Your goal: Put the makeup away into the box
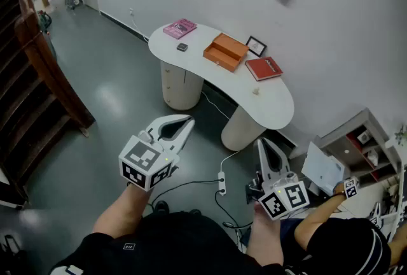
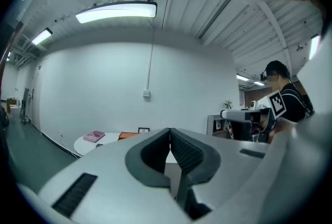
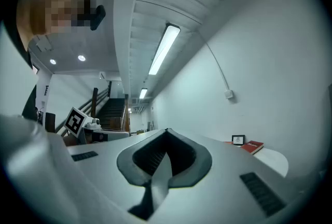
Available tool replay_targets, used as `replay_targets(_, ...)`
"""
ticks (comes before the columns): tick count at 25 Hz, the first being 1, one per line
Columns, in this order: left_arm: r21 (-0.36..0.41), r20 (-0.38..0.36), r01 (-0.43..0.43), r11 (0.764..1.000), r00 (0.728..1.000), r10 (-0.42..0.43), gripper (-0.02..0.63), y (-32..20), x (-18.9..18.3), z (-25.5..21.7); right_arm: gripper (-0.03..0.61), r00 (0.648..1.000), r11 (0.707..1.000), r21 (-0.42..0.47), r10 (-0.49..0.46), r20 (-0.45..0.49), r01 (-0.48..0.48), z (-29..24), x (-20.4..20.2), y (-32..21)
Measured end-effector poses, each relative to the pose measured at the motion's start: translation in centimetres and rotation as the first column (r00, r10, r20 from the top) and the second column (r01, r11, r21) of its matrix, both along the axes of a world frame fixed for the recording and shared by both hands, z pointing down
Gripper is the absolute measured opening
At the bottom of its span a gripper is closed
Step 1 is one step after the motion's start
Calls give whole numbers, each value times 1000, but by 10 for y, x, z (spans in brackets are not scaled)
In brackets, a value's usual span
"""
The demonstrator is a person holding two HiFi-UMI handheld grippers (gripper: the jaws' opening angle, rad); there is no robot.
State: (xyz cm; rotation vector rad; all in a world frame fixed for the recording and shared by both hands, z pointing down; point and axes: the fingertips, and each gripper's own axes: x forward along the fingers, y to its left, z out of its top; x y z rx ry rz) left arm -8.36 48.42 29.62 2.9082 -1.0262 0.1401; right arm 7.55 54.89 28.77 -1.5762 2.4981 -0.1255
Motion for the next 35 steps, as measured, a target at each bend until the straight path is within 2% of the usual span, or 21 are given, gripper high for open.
replay_targets(6,4,8,-1,1000,1000,1,14,15,17,-2,34,1000,1000,9,-18,-1,18,-3,13,15)
replay_targets(11,19,8,21,1000,1000,-21,14,28,27,-2,35,984,985,13,-174,-27,174,2,-1,37)
replay_targets(17,8,30,41,999,999,-41,14,37,36,9,37,973,977,15,-214,90,214,15,14,37)
replay_targets(20,4,26,46,999,999,-46,14,29,37,12,37,969,974,-1,-224,106,225,22,15,28)
replay_targets(23,-6,15,40,999,999,-40,14,9,41,18,37,971,976,-19,-213,106,216,28,20,8)
replay_targets(27,-16,-6,22,1000,1000,-22,14,-33,49,28,37,984,988,-31,-150,97,153,36,36,-33)
replay_targets(35,-35,-20,-20,999,1000,19,14,-168,46,38,37,988,990,-82,-109,107,118,49,37,-173)
